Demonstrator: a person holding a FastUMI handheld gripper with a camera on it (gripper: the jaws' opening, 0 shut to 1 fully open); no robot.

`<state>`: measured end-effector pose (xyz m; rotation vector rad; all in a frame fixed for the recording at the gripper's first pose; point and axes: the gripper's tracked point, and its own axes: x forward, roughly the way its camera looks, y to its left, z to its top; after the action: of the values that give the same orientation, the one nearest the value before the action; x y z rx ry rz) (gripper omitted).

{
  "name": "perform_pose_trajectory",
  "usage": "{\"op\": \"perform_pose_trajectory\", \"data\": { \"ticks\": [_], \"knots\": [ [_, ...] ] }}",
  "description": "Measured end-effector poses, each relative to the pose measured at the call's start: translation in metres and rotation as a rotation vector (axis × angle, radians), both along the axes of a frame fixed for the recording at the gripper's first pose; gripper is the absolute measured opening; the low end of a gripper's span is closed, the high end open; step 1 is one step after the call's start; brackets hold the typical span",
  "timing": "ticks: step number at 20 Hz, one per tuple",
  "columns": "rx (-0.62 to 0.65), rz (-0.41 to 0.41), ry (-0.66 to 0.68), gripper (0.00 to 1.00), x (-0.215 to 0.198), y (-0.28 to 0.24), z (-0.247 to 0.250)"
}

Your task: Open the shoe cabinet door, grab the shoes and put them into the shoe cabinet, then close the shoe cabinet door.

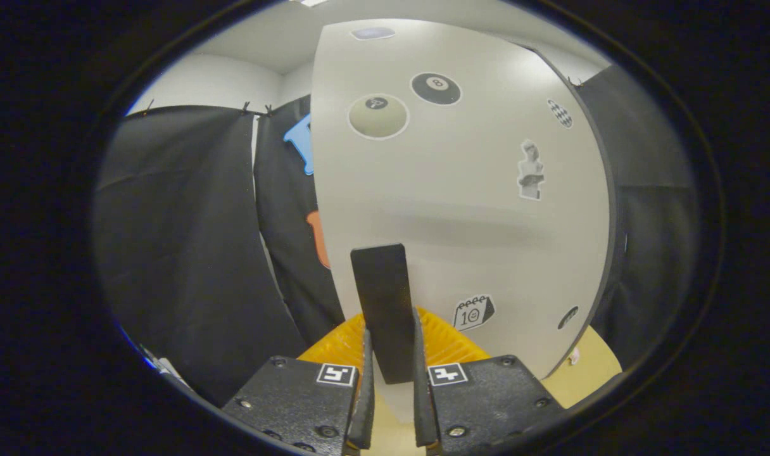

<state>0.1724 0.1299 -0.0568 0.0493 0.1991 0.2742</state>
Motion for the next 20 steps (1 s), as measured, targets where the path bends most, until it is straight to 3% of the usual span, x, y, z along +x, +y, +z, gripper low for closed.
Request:
{"op": "perform_pose_trajectory", "data": {
  "ticks": [15, 20],
  "knots": [
    [-0.046, 0.168, -0.041, 0.26, -0.048, -0.039, 0.008],
    [-0.064, 0.160, -0.045, 0.25, -0.058, -0.061, 0.010]
  ]
}}
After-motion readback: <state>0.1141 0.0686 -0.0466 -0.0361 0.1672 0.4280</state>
